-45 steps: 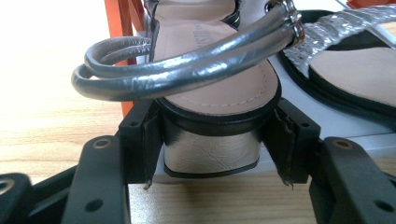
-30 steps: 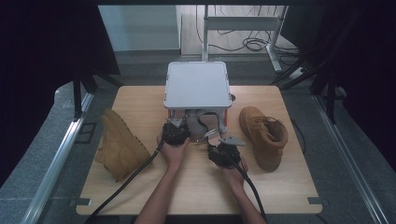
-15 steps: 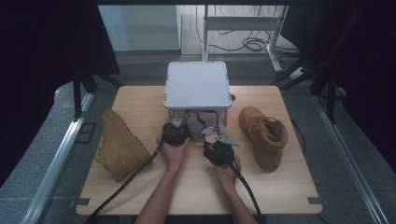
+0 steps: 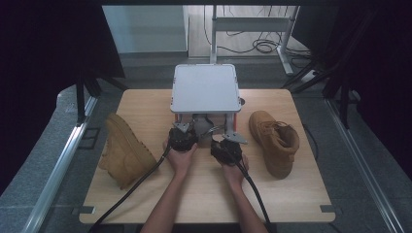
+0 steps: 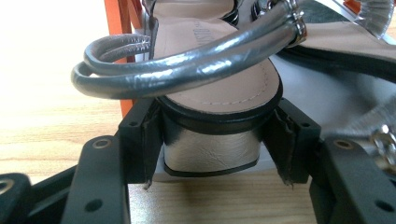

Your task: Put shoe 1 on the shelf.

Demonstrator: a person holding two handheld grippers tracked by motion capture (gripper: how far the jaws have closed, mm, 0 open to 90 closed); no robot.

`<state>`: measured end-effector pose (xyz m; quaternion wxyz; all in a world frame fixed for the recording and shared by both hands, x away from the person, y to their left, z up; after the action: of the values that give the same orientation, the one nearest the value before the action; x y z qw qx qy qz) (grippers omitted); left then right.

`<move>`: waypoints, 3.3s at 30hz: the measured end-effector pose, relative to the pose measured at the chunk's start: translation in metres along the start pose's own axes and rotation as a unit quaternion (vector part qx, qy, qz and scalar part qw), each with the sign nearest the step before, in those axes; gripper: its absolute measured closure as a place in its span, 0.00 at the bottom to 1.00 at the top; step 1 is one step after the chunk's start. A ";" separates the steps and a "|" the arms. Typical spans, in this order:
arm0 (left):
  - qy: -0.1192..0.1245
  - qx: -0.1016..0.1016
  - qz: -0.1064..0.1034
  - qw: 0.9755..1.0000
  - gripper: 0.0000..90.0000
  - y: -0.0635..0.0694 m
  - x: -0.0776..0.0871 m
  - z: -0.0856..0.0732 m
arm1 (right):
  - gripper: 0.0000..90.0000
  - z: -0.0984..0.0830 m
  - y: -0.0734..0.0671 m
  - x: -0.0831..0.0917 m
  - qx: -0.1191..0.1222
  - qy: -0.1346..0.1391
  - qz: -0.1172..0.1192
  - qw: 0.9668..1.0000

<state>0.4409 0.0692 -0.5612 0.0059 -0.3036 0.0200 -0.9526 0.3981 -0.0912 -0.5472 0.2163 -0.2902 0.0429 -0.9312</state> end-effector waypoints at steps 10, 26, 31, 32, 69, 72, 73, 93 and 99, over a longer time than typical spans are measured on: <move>0.000 -0.002 0.000 1.000 0.46 0.000 0.000 0.000 | 0.47 0.016 0.009 -0.016 0.002 0.004 -0.007 1.000; 0.002 0.003 -0.001 1.000 0.46 0.001 -0.001 0.000 | 0.48 0.029 0.024 -0.033 0.012 0.013 -0.006 1.000; 0.001 0.002 -0.002 1.000 0.46 0.000 -0.001 0.000 | 0.48 0.028 0.026 -0.041 0.018 0.007 -0.011 1.000; 0.001 0.002 -0.003 1.000 0.46 0.000 -0.001 0.000 | 0.48 0.027 0.026 -0.043 0.020 0.003 -0.013 1.000; -0.004 -0.014 -0.006 1.000 0.54 -0.010 0.043 -0.011 | 0.56 0.020 0.036 0.016 0.030 0.034 0.008 0.999; 0.005 -0.012 0.002 1.000 0.64 -0.011 0.046 -0.011 | 0.69 0.021 0.040 0.017 0.024 0.037 -0.003 0.999; 0.011 -0.009 0.003 1.000 0.68 -0.012 0.046 -0.010 | 0.74 0.021 0.042 0.017 0.023 0.037 -0.007 0.999; 0.016 0.008 0.009 1.000 0.99 -0.025 0.037 0.000 | 0.99 0.021 0.047 -0.012 0.026 0.009 -0.017 0.999; 0.006 0.012 0.013 1.000 0.98 -0.028 0.030 0.001 | 0.99 0.020 0.050 -0.019 0.023 0.006 -0.024 0.999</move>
<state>0.4175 0.0967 -0.5417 0.0216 -0.2973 0.0119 -0.9545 0.4417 -0.1271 -0.5508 0.2005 -0.2802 0.0163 -0.9386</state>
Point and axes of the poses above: each handheld gripper's, and its own axes: x roughly backward along the jaws, z roughly out of its top, y roughly to its right, the point moved 4 cm from there along -x, roughly forward along the jaws, and after that the axes turned 8 degrees about z, right-handed, at the moved point
